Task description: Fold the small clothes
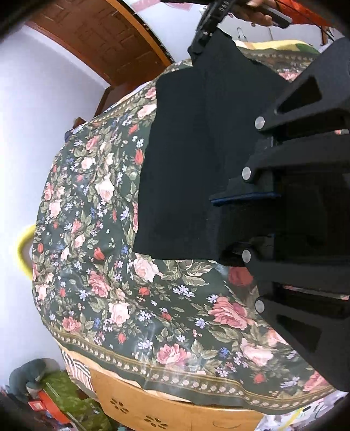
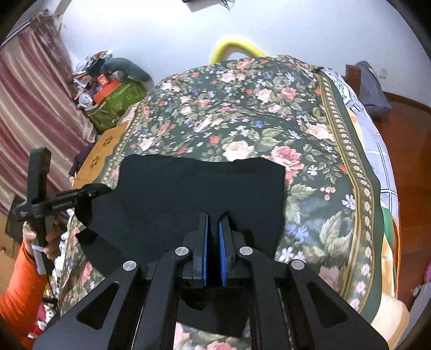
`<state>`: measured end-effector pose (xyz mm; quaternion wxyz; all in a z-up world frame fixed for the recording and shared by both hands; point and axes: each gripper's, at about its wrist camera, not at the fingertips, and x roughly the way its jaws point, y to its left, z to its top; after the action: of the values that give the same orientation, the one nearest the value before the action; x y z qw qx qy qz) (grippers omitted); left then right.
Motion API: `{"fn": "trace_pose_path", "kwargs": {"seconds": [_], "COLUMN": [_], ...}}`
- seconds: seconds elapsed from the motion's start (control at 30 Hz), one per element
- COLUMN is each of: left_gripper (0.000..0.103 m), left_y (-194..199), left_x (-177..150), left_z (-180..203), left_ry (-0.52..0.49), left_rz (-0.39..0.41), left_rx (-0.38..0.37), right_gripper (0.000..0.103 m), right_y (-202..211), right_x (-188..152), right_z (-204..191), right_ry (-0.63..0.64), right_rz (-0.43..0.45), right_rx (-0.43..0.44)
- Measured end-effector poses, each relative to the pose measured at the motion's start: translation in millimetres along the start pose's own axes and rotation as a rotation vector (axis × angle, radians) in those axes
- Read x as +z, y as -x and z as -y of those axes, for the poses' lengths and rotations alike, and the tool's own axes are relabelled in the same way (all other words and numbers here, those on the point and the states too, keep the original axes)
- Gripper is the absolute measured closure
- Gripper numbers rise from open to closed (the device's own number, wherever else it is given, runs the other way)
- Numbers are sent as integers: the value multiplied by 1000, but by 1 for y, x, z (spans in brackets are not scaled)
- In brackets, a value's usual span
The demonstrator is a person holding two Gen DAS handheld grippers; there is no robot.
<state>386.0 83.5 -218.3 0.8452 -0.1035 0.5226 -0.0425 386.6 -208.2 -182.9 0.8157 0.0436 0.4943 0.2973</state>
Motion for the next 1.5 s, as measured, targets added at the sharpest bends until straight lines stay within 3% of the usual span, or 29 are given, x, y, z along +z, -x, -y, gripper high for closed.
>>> {"fn": "trace_pose_path", "kwargs": {"seconds": [0.07, 0.17, 0.2, 0.27, 0.3, 0.37, 0.47, 0.73, 0.8, 0.93, 1.07, 1.23, 1.37, 1.5], "left_gripper": [85, 80, 75, 38, 30, 23, 18, 17, 17, 17, 17, 15, 15, 15], "left_y": [1, 10, 14, 32, 44, 69, 89, 73, 58, 23, 0, -10, -3, 21], "left_x": [2, 6, 8, 11, 11, 8, -2, -54, -66, -69, -48, -9, 27, 40], "left_z": [2, 3, 2, -2, -3, -5, -5, 13, 24, 39, 32, 35, 35, 19], "left_ry": [-31, -41, -35, -15, -14, -25, -47, -171, -233, -315, -274, -292, -267, -165], "left_rz": [-6, -12, -12, 48, 100, 188, 216, 107, 74, 45, 7, 23, 111, 190], "left_rx": [4, -1, 5, 60, 88, 119, 127, 106, 135, 281, 262, 275, 376, 368], "right_gripper": [95, 84, 78, 72, 69, 68, 56, 55, 55, 55, 55, 55, 55, 55], "right_y": [3, 20, 25, 41, 46, 56, 67, 41, 29, 2, -23, -41, -37, -15], "right_x": [0, 2, 4, 4, 3, -1, -15, -53, -58, -62, -49, -24, 1, 9], "right_z": [2, 4, 5, 3, 1, -5, -15, -32, -35, -37, -39, -38, -32, -23], "right_ry": [1, 0, -3, 3, 14, 41, 87, 144, 153, 145, 143, 157, 138, 101], "right_rz": [13, 88, 107, 146, 149, 149, 148, 42, 4, -38, -55, -37, 67, 170], "right_rx": [-4, -58, -61, -76, -70, -52, -45, -8, 5, 15, 13, -7, -83, -140]}}
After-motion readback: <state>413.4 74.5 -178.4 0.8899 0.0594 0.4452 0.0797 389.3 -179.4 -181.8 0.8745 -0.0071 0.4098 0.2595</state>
